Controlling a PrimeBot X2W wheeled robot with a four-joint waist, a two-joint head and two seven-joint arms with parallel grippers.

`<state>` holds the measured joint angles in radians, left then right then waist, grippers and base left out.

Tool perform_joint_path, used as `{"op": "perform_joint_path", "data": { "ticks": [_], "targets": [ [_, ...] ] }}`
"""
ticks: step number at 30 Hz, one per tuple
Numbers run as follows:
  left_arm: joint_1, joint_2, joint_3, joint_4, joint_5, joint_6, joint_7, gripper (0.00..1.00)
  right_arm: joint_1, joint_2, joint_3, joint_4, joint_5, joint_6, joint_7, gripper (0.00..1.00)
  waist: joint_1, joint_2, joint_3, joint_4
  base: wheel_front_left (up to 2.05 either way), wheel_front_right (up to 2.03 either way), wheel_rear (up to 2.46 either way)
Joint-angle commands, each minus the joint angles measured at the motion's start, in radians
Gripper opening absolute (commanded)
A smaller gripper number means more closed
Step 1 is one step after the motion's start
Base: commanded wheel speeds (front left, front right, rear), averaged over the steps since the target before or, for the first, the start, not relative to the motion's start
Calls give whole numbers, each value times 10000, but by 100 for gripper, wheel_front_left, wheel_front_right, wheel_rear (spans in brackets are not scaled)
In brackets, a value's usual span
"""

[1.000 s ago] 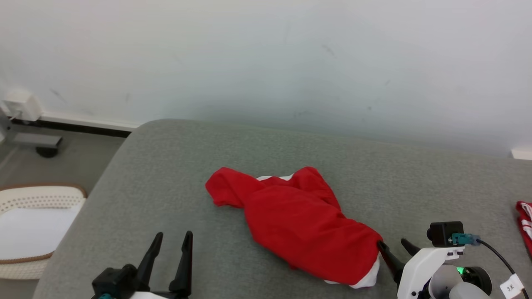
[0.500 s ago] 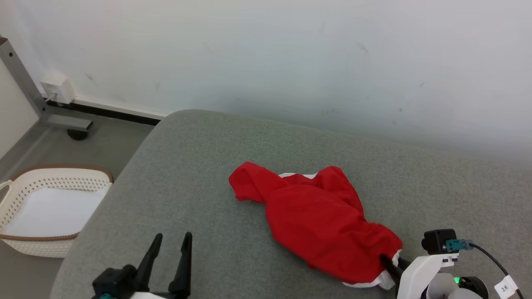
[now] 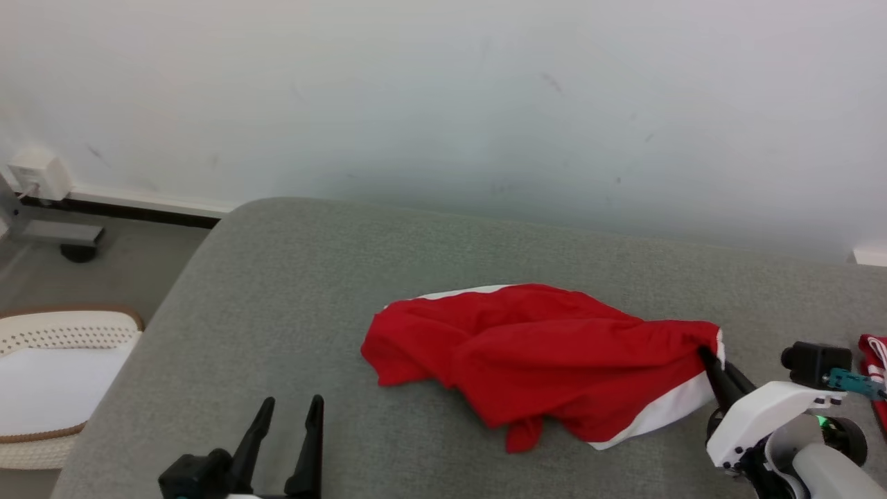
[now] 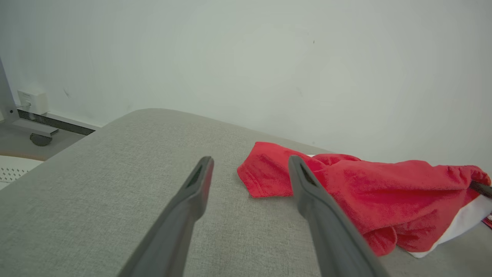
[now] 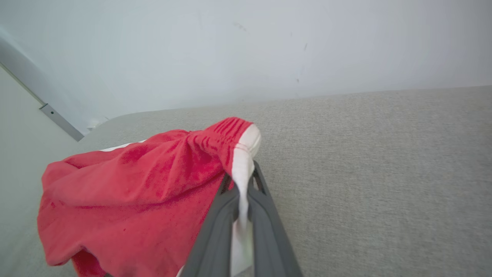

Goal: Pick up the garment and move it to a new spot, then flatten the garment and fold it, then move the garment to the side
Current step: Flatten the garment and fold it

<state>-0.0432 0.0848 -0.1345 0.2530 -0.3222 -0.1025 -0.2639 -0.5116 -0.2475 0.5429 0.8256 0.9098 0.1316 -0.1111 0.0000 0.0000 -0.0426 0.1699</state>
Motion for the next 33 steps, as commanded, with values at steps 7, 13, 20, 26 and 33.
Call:
{"op": "perform_joint_path", "data": {
  "ticks": [7, 13, 20, 26, 33],
  "targets": [
    [78, -71, 30, 29, 154, -86, 1, 100, 33, -572, -476, 14, 561, -21, -228, 0, 0, 0, 148, -788, 0, 0, 0],
    [-55, -118, -3, 54, 201, -149, 1, 100, -293, -779, -536, -210, 630, -22, -164, 0, 0, 0, 383, -929, 0, 0, 0],
    [-473, -139, -73, -3, 225, -186, 1, 100, -1261, -1022, -869, 766, 527, -22, -84, 0, 0, 0, 1203, -603, 0, 0, 0],
    [-799, -157, -72, 66, 219, -247, 1, 100, -2250, -952, -1147, 2638, 384, -22, 139, 14, 0, 0, 1691, -219, 0, 0, 0],
    [-766, -181, 12, 189, 254, -282, 1, 100, -2498, -752, -1110, 3592, 281, -22, -375, 100, 0, 0, 1327, -328, 0, 0, 0]
  ]
}}
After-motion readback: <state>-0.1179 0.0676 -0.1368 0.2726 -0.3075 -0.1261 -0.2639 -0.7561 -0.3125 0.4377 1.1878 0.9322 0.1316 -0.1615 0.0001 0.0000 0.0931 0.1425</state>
